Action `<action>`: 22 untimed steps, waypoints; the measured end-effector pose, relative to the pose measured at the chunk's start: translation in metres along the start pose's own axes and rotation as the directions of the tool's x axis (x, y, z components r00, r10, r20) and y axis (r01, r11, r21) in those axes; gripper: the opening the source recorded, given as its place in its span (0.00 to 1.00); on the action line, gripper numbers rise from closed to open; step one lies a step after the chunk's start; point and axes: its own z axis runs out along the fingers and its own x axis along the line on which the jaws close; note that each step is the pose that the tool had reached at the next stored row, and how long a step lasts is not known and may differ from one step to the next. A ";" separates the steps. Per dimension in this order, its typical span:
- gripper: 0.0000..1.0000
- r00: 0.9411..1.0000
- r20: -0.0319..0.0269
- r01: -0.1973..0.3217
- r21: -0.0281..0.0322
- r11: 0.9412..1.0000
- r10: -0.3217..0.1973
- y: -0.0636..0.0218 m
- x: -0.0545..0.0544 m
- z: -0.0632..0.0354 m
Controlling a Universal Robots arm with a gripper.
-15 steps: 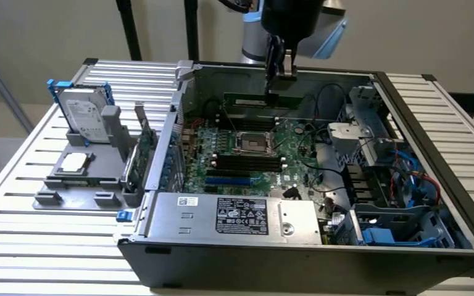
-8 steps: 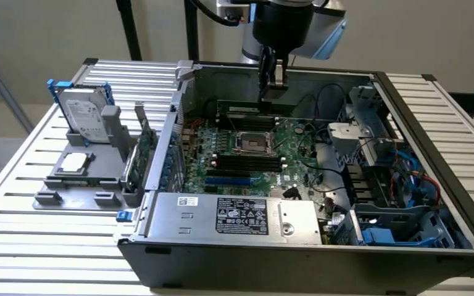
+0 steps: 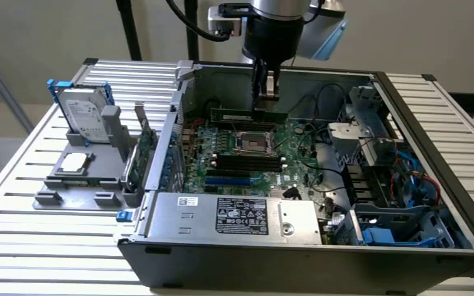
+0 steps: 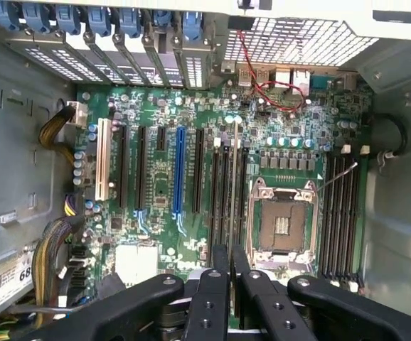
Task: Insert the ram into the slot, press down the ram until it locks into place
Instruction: 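Insert the ram into the slot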
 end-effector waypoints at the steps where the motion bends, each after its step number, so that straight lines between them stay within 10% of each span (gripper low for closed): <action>1: 0.13 1.000 0.000 0.000 0.000 1.000 0.000 0.0000 0.001 0.0018; 22: 0.13 1.000 0.000 0.000 0.000 1.000 0.000 -0.0159 0.015 0.0393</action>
